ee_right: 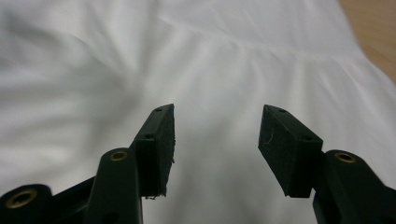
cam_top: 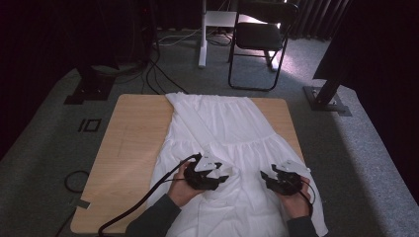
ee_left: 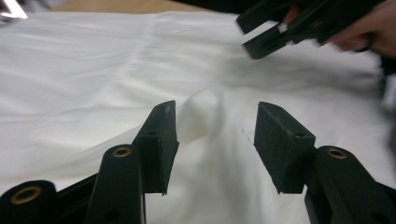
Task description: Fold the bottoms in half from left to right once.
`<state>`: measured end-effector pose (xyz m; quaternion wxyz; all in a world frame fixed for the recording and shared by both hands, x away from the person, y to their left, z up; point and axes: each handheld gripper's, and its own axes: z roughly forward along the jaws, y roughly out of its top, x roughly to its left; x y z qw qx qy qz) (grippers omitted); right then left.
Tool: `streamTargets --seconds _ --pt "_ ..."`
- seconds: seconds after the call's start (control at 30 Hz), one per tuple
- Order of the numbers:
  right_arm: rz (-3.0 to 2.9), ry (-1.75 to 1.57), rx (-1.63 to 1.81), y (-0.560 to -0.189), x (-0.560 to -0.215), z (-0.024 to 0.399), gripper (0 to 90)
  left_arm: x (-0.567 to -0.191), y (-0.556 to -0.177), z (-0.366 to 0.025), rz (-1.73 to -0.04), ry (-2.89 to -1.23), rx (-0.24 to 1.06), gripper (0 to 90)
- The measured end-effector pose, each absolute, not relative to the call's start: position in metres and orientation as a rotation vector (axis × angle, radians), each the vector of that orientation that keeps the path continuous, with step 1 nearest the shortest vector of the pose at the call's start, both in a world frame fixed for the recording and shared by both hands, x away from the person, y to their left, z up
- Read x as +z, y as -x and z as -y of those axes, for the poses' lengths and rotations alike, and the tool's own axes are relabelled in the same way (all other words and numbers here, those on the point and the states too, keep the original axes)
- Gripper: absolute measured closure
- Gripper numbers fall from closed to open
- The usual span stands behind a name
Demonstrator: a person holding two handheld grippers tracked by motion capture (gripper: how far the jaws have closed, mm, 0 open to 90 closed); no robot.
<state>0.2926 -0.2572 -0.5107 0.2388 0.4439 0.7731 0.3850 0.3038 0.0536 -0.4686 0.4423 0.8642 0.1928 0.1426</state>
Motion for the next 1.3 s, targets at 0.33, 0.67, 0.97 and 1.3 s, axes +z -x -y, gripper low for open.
streamTargets --seconds 0.33,0.67,0.97,1.3 --pt "-2.245 -1.089 1.198 -0.316 -0.489 0.183 37.6 -0.465 -0.297 -0.109 -0.653 -2.15 0.579 46.0" --pt "-2.503 -1.206 0.96 -0.332 -0.531 0.167 77.1 -0.494 -0.297 -0.172 -0.875 -2.112 0.568 45.3" --pt "-2.314 -1.095 1.129 -0.316 -0.474 0.186 86.9 -0.51 -0.297 -0.177 -0.926 -2.164 0.628 35.3" --pt "-2.015 -1.02 1.212 -0.308 -0.396 0.233 87.0 -0.516 -0.299 -0.169 -0.927 -2.148 0.584 33.2"
